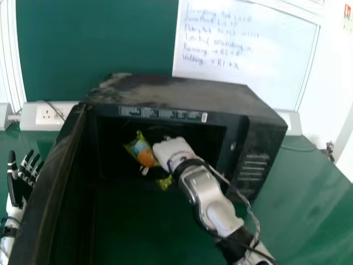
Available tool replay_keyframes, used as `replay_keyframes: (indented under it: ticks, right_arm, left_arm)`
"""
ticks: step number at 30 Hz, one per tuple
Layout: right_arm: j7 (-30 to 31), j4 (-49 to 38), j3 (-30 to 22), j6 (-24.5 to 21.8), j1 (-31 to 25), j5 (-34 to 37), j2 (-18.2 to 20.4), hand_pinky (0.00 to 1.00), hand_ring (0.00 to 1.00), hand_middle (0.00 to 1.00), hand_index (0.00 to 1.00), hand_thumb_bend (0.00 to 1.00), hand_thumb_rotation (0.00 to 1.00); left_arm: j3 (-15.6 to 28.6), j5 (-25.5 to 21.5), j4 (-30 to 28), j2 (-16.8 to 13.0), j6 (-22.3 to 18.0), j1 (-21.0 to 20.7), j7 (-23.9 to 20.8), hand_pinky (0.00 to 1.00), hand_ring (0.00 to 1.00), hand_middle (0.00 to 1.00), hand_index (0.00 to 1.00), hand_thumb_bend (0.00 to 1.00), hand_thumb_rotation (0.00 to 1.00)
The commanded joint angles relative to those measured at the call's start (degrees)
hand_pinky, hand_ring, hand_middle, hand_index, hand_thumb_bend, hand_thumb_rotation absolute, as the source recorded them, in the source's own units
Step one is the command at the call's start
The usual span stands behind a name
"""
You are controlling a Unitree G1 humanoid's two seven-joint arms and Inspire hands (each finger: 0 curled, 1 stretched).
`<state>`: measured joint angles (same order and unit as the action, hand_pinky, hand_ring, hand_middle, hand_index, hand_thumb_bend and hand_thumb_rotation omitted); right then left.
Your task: Put biscuit inside oven
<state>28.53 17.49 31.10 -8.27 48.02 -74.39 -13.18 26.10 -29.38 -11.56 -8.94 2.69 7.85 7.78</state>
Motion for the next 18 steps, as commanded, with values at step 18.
replay_keyframes:
  ticks: [18]
  right_arm:
    - [-11.5, 16.8, 4.1, 0.4, 9.5, 4.0, 1.1, 0.35, 0.37, 0.48, 0.64, 0.57, 0.00]
  left_arm:
    - [-0.1, -0.1, -0.2, 0.5, -0.4, -0.1, 0.1, 0.83, 0.88, 0.89, 0.92, 0.97, 0.63]
